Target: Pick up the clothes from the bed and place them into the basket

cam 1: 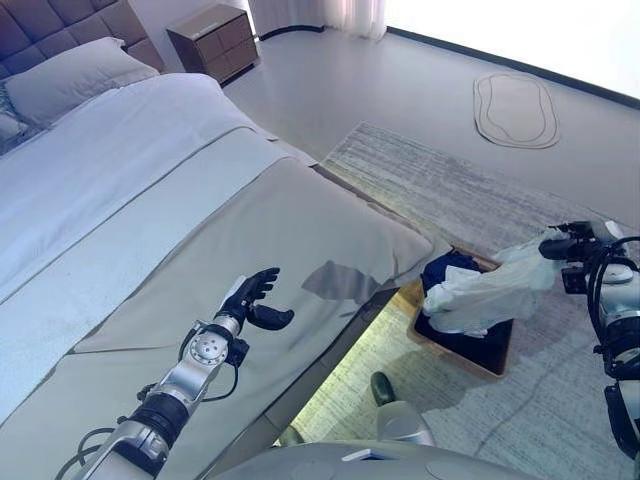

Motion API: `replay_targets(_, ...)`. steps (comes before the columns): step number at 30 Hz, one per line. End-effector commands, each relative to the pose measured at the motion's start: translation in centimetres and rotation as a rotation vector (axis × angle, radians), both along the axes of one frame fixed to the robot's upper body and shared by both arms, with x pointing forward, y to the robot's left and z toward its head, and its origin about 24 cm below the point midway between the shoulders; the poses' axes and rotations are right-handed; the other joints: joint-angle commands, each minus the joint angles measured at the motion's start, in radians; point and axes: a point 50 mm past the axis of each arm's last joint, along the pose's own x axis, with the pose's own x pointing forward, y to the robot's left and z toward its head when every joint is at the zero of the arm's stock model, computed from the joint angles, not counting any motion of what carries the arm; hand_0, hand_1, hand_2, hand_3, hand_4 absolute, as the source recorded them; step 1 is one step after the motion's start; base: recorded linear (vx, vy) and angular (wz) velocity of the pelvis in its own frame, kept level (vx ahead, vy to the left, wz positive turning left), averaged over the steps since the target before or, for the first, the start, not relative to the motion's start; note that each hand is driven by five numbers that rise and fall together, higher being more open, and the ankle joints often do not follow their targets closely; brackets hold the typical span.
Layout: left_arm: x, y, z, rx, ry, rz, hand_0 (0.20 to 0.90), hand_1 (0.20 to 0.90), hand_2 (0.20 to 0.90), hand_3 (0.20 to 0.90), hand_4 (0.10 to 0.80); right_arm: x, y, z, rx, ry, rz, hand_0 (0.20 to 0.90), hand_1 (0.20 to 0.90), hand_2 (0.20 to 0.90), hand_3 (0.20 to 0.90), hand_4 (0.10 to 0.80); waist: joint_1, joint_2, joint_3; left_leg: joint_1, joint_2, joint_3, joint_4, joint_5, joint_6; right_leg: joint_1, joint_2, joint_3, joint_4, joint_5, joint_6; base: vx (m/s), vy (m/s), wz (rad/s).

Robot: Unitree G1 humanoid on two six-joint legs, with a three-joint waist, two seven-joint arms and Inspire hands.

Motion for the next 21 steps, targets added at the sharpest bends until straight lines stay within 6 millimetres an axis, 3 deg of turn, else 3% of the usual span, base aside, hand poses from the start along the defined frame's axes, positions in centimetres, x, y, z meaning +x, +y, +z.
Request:
replay_targets(1,2.8,0.0,2.8,0.014,-0.152,-0.029,0.9,0.9,0.9,0.9,0.8,1.8,0.2,4.1,-0.146,-0.17,0.045,0.9,0.9,0.9,0.9,0.8,0.035,-0.029,-0.022,0.046,-0.015,-0.094,0.051,-0.13,0.003,-0.004,0.04,-0.066,0.015,0.002,-0.005,-0.015,-0.044,0.02)
replay_targets(15,2.4,0.3,2.6,0.017,-0.146,-0.013,0.9,0.9,0.9,0.9,0.8,1.8,1.2,4.2,-0.249,-0.179,0.104,0.9,0.9,0.9,0.9,0.8,0.046,-0.042,-0.026,0.033,-0.019,-0.103,0.039,-0.115,0.008,-0.002,0.046,-0.067,0.009,0.006,-0.002,-0.017,-0.01,0.02)
replay_targets(21,2.0,0.5,2.2,0.001,-0.147,0.03,0.9,0.9,0.9,0.9,0.8,2.4,3.1,4.7,-0.321,-0.232,0.189,0.9,0.9,0.9,0.9,0.8,0.057,-0.047,-0.026,0.031,-0.021,-0.115,0.033,-0.106,0.008,0.004,0.044,-0.079,0.009,0.004,-0.002,-0.008,0.004,0.06)
